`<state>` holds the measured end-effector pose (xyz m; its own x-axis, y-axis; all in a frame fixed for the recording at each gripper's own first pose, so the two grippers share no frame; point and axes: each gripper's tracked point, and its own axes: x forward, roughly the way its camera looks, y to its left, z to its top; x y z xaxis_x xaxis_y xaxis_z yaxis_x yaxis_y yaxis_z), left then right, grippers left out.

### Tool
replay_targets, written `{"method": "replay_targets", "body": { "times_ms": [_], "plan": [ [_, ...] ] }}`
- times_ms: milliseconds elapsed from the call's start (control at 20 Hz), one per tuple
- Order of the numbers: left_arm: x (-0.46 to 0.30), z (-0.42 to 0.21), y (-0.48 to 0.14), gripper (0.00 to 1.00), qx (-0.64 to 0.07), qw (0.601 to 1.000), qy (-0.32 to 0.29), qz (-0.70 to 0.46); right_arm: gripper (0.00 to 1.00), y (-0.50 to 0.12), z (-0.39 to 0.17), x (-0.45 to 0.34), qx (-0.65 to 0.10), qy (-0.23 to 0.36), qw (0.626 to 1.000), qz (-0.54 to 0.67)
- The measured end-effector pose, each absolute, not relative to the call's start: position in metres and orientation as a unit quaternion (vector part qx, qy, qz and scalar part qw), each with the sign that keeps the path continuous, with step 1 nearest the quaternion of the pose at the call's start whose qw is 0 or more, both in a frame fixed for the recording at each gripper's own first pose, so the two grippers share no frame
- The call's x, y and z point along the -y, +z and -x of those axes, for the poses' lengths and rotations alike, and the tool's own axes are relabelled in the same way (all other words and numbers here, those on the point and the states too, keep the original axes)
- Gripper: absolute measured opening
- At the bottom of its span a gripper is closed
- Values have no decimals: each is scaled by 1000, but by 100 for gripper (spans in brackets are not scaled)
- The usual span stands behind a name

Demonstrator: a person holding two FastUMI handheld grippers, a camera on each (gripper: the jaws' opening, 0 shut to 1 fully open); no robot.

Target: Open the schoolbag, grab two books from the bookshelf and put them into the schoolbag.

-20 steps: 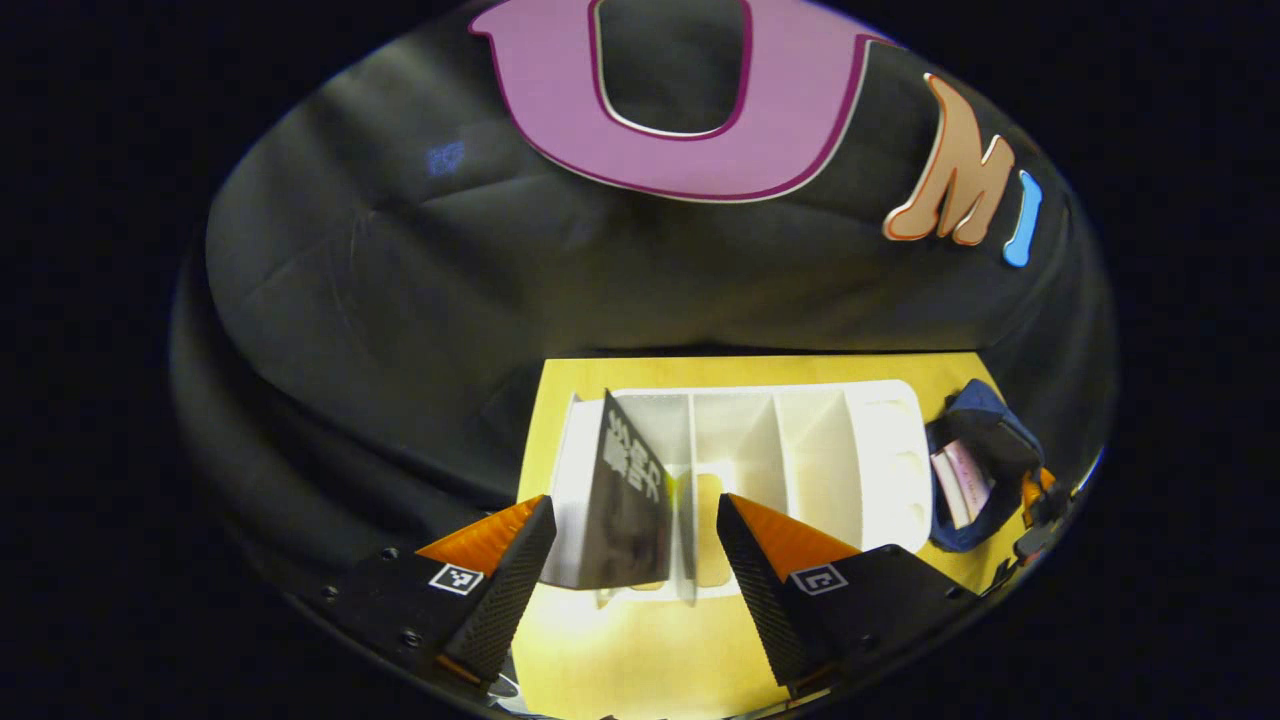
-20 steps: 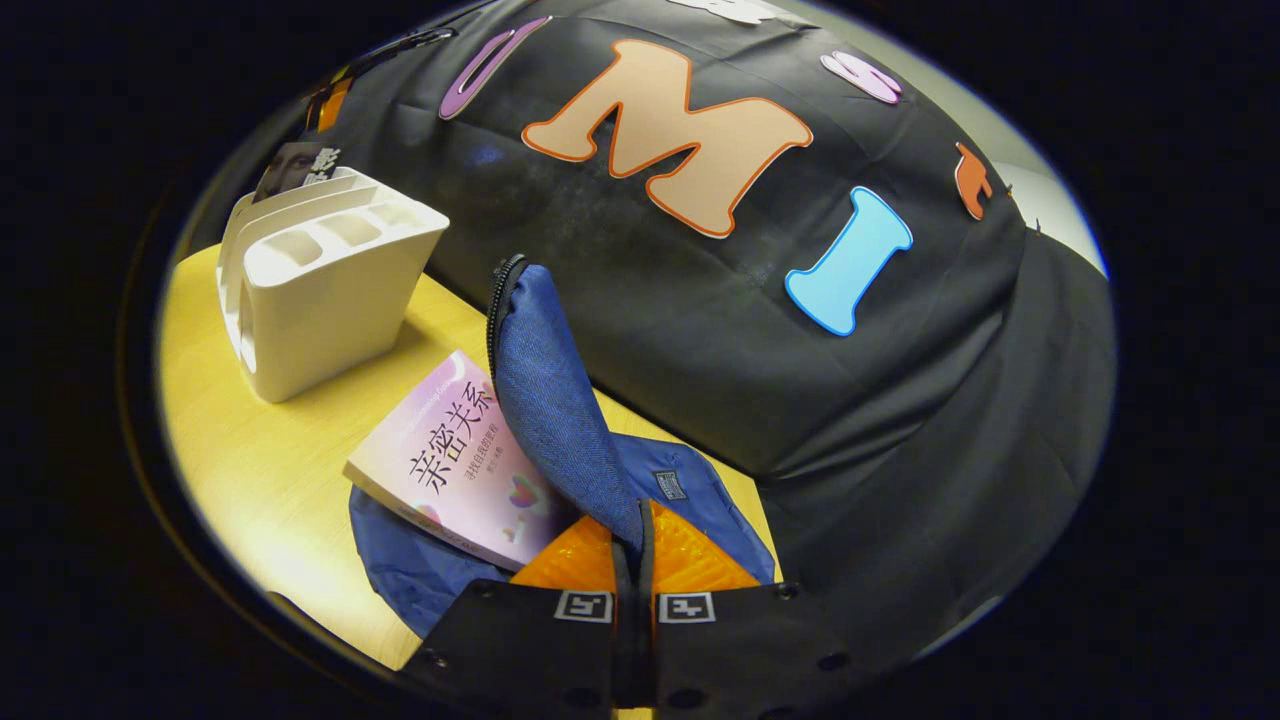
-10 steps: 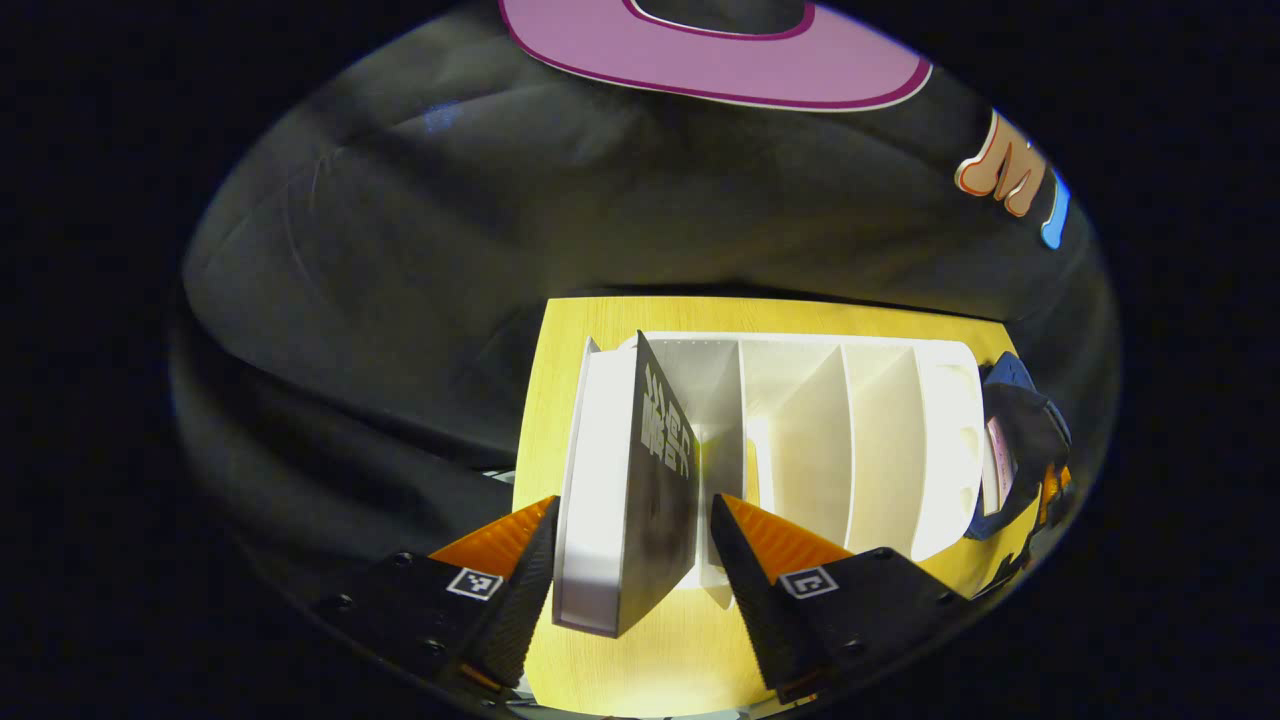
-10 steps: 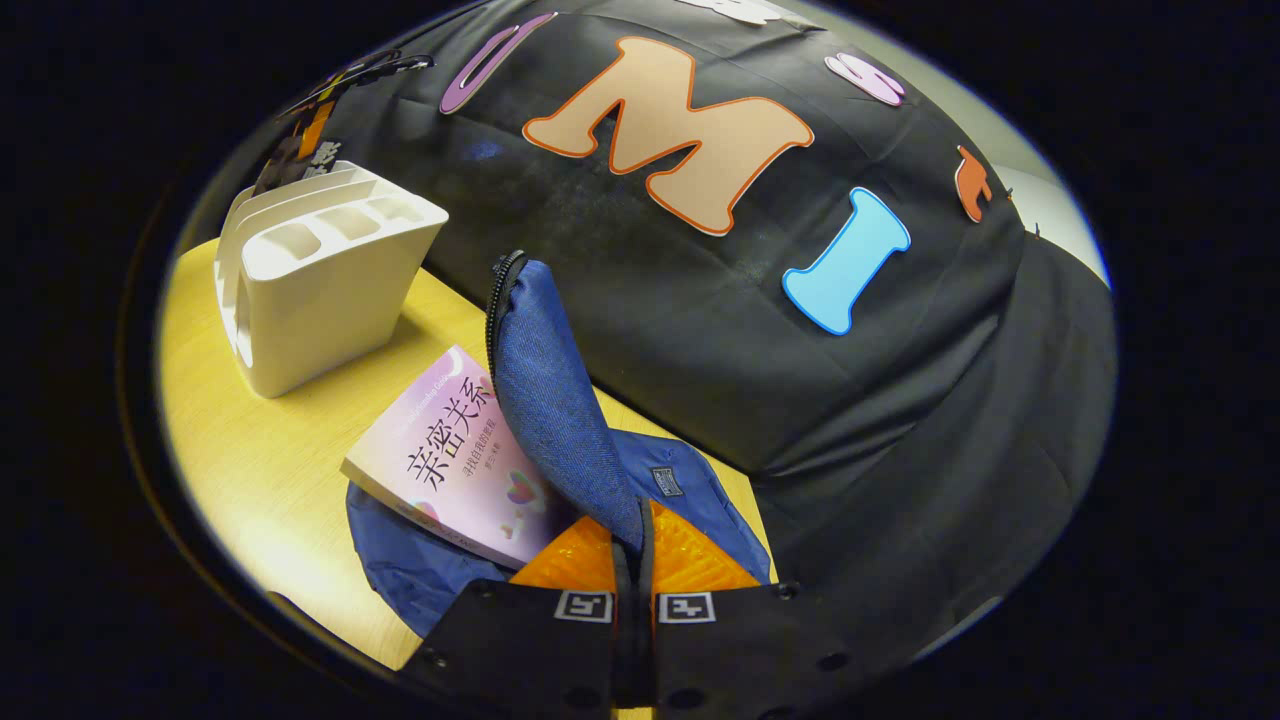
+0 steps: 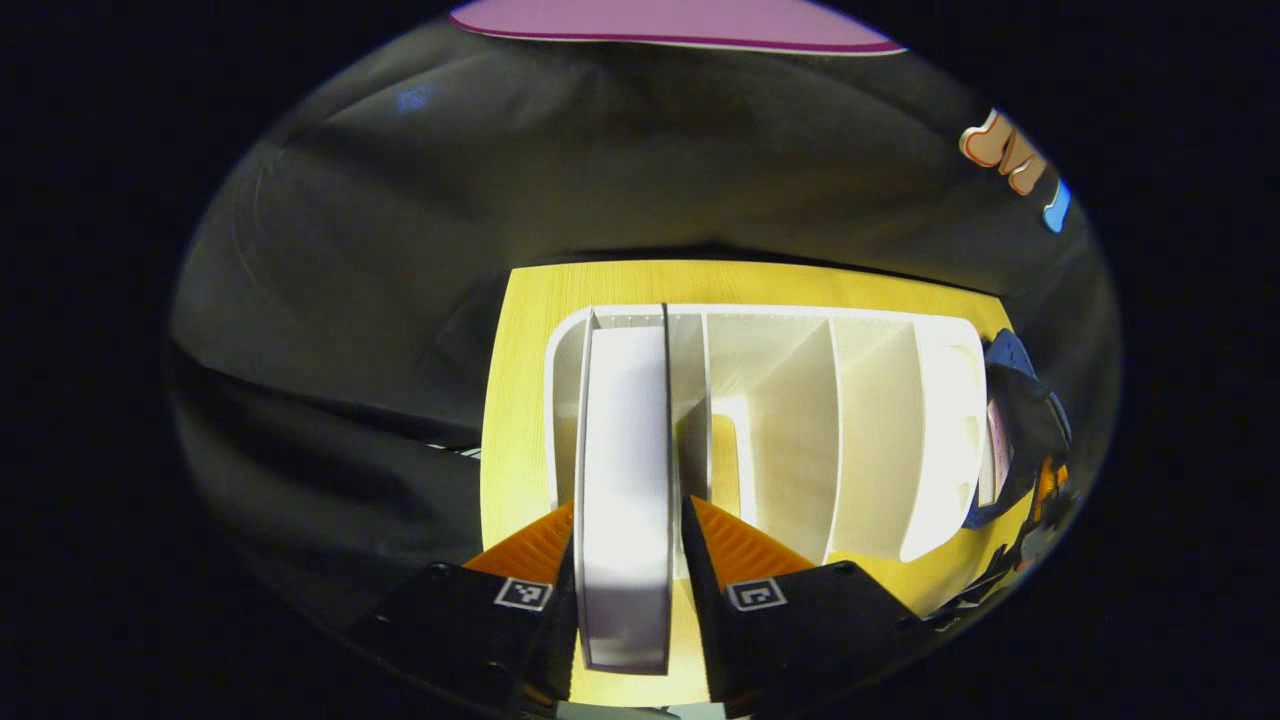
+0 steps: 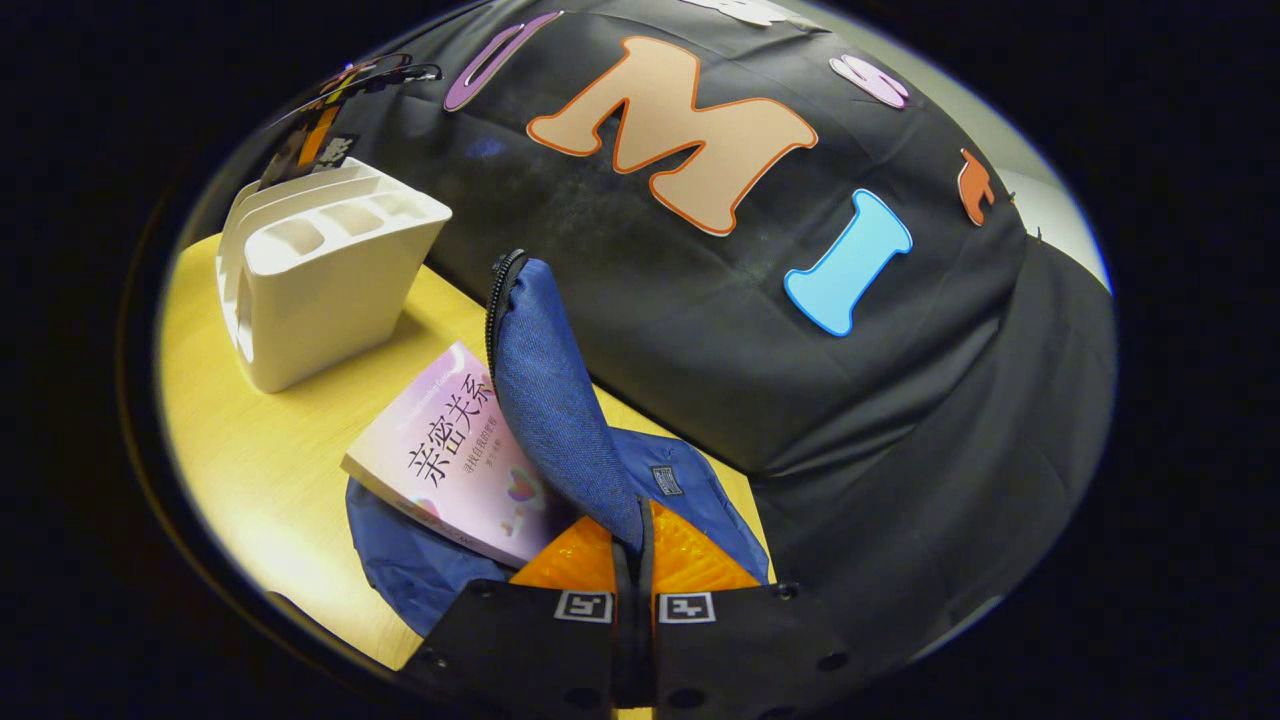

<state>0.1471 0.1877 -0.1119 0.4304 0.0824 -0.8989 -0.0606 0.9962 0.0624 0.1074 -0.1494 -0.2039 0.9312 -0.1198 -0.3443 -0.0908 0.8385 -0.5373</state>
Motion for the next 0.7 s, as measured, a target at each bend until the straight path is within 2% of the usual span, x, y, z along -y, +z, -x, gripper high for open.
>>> {"method": "replay_targets", "body": {
  "times_ms": [150, 300, 450, 650, 700],
  "plan": [
    [-182, -143, -110, 38, -543, 839, 31, -10, 0, -204, -108, 149, -186, -7, 940, 285],
    [-183, -141, -112, 36, -549, 835, 40, -12, 3, -205, -108, 148, -187, -6, 940, 286],
    [-182, -140, -111, 35, -550, 834, 49, -7, 0, -206, -107, 146, -188, -4, 939, 288],
    [-183, -144, -101, 34, -533, 843, 67, -15, 6, -207, -107, 145, -188, 1, 938, 290],
    [-182, -143, -98, 31, -532, 844, 68, -18, 0, -207, -107, 144, -188, 2, 938, 291]
  ]
}}
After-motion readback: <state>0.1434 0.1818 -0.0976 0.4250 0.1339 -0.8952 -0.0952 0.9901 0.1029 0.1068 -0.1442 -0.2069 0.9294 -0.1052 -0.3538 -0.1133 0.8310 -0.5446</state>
